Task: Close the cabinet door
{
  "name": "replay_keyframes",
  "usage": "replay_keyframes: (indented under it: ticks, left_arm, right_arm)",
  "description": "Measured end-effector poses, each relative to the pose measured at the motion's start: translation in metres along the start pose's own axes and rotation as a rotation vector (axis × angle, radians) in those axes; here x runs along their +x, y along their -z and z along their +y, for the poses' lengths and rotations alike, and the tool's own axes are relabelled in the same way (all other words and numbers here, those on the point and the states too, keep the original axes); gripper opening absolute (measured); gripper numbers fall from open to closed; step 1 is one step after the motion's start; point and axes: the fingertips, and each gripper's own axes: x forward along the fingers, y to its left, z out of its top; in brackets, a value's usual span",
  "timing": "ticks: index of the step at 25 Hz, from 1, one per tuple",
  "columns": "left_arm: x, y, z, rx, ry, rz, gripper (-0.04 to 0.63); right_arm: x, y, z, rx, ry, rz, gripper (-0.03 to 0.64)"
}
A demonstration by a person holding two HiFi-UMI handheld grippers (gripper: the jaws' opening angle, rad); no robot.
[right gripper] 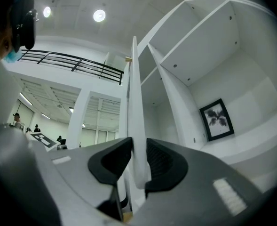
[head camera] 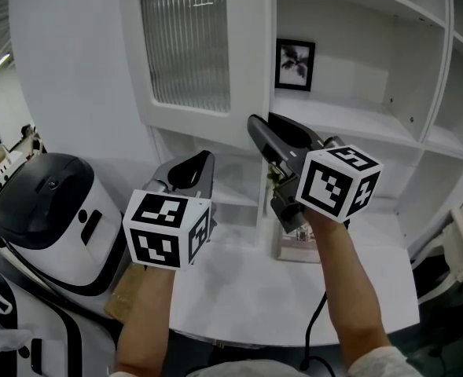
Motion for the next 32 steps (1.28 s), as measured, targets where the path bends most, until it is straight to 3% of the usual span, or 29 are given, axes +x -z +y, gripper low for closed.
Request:
replay_keyframes:
  ticks: [9, 12, 18, 32]
  left_arm:
    - [0.019, 0.002, 0.007, -0.007, -0.019, -0.005, -0.003]
    - [0.028, 0.003, 0.006, -0.005, -0.018, -0.004, -0.003]
    - [0.044, 0.003, 0.003, -0.003, -0.005, -0.002, -0.003]
    - [0.056, 0.007, 0.012, -0.013, -0.008, 0.001, -0.003]
  right_arm:
    - [0.008, 0.0, -0.027, -0.032, 0.068, 0.001, 0.124]
    - [0.009, 0.0, -0.038, -0.045, 0.087, 0.005, 0.171]
    - [0.015, 0.0, -0.053, -0.041, 0.102, 0.014, 0.196]
    - [0.026, 0.002, -0.079, -0.033, 0.139, 0.003, 0.195]
